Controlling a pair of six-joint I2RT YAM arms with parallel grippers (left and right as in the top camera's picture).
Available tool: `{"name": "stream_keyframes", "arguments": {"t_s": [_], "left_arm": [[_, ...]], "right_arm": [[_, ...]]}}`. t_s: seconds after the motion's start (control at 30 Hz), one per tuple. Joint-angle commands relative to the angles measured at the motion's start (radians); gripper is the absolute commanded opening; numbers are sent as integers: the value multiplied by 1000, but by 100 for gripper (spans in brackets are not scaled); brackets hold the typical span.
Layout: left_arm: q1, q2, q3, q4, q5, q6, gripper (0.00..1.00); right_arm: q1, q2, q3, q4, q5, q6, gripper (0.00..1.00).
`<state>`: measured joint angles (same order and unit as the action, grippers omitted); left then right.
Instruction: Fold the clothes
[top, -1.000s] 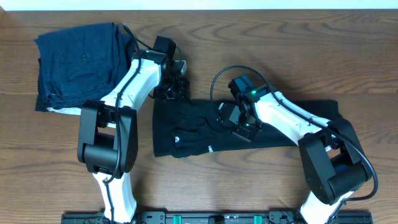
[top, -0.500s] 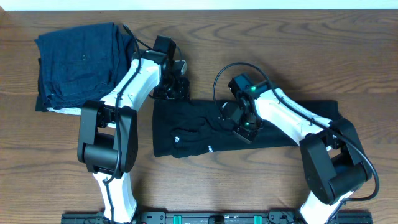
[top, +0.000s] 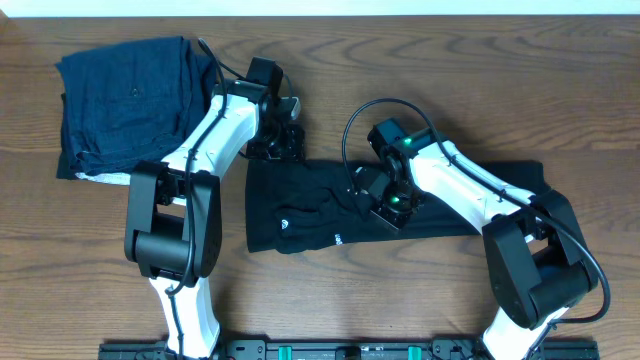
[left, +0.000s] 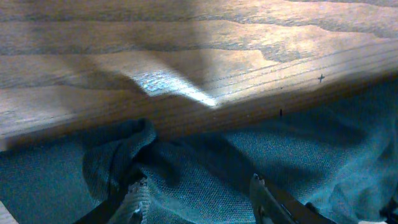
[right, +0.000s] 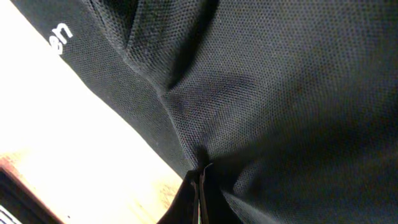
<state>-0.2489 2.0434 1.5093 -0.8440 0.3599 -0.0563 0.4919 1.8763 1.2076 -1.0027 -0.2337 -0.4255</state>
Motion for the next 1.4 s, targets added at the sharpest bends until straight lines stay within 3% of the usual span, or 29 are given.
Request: {"name": "stream_keyframes", "arguments": {"t_s": [0.0,0.2,0.27,0.33,0.6,1.0,1.2,1.3,1.37], "left_arm": [[1,16,-13,0,-5,-9,54],[1,16,-13,2,-5,-9,54],[1,16,-13,2,-6,-9,54],[1,16,-13,2,-5,-9,54],[1,16,-13,3,-6,-9,54],[1,16,-13,16,-6,-9,54],[1,16,-13,17,-5,-9,54],[1,16,-13,5,-5,-9,54],[1,15,-10,-12,-6,-8,54]], "right_arm": [[3,-19,-16,4,-37,14,1],[28,-19,-19,-6,-8,13,4],[32,-19,-19,-7,39,13,40],[32,-19,-17,-3,70,13,47],[33,-19,23,4,-6,-4,50],[33,-19,23,126,-113,-24,47],[46,-19,23,126,-195,-70,56],[45,-23,35,121,-98,-41,39],[25,-29,52,119,-45,20,37]]}}
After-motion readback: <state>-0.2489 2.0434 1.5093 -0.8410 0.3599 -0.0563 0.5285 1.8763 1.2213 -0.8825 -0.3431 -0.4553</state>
